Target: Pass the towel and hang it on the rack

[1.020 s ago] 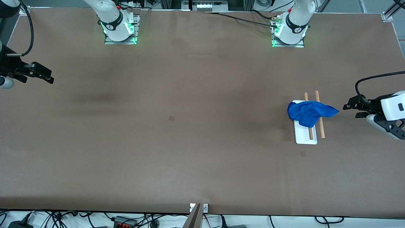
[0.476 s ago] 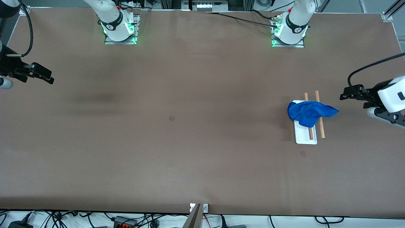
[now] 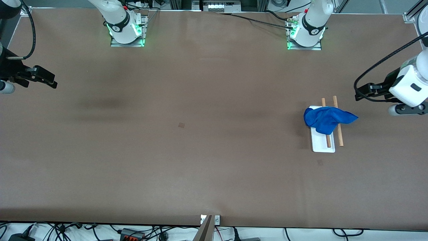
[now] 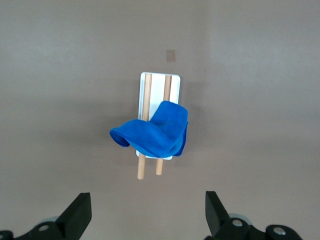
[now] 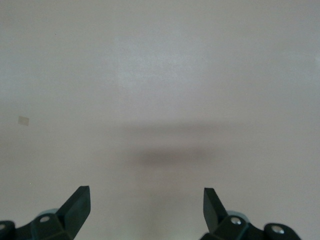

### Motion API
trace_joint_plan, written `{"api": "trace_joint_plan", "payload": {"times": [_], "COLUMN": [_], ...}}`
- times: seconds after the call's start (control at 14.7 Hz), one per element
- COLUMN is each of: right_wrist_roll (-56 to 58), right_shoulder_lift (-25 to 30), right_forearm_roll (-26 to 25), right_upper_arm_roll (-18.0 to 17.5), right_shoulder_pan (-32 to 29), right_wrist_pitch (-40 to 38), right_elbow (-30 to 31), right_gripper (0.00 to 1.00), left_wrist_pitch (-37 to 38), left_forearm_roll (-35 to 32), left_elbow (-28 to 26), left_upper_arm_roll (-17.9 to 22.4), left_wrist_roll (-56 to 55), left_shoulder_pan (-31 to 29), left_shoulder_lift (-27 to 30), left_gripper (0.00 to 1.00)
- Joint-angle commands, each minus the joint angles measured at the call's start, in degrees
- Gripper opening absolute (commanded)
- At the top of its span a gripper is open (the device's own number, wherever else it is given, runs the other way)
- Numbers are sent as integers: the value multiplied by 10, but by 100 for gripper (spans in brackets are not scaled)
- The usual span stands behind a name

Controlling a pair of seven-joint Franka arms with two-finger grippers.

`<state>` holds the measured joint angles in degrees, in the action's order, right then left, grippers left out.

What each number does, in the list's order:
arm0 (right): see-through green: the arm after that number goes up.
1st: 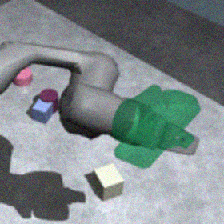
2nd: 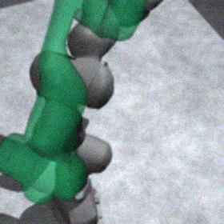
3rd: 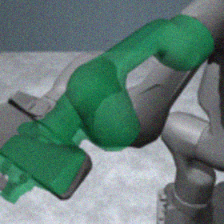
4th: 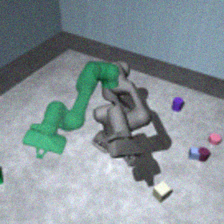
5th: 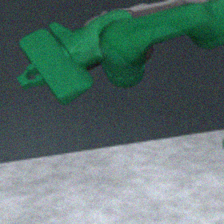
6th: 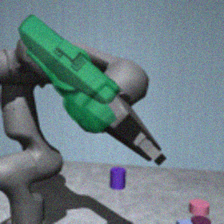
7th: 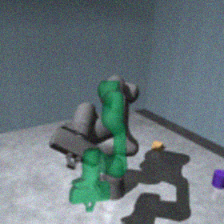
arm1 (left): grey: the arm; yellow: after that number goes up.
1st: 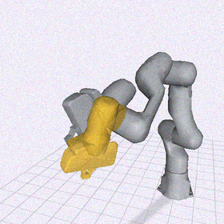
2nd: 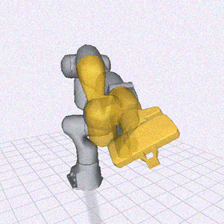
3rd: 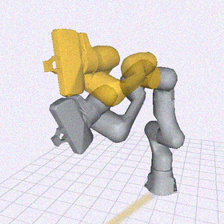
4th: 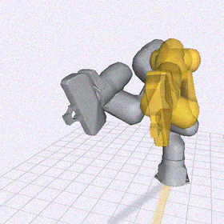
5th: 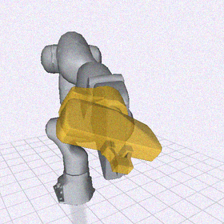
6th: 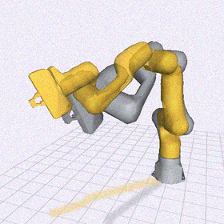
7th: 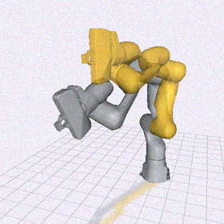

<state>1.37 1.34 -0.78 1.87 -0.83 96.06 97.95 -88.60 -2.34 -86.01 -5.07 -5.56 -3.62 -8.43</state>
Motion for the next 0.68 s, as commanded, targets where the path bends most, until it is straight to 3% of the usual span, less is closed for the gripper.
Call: {"api": "trace_joint_plan", "payload": {"times": [0.0,0.61], "right_wrist_roll": [7,7], "right_shoulder_lift": [6,3], "right_forearm_roll": [3,1], "right_upper_arm_roll": [-7,-6], "right_shoulder_pan": [-8,-10], "right_wrist_pitch": [-3,-4], "right_elbow": [-3,-12], "right_gripper": [100,100], "left_wrist_pitch": [-16,-5], "left_forearm_roll": [15,28], "left_elbow": [-21,-19], "left_upper_arm_roll": [4,1], "left_wrist_roll": [58,77], "left_shoulder_pan": [-11,-27], "left_shoulder_lift": [14,10], "left_gripper": [100,100]}}
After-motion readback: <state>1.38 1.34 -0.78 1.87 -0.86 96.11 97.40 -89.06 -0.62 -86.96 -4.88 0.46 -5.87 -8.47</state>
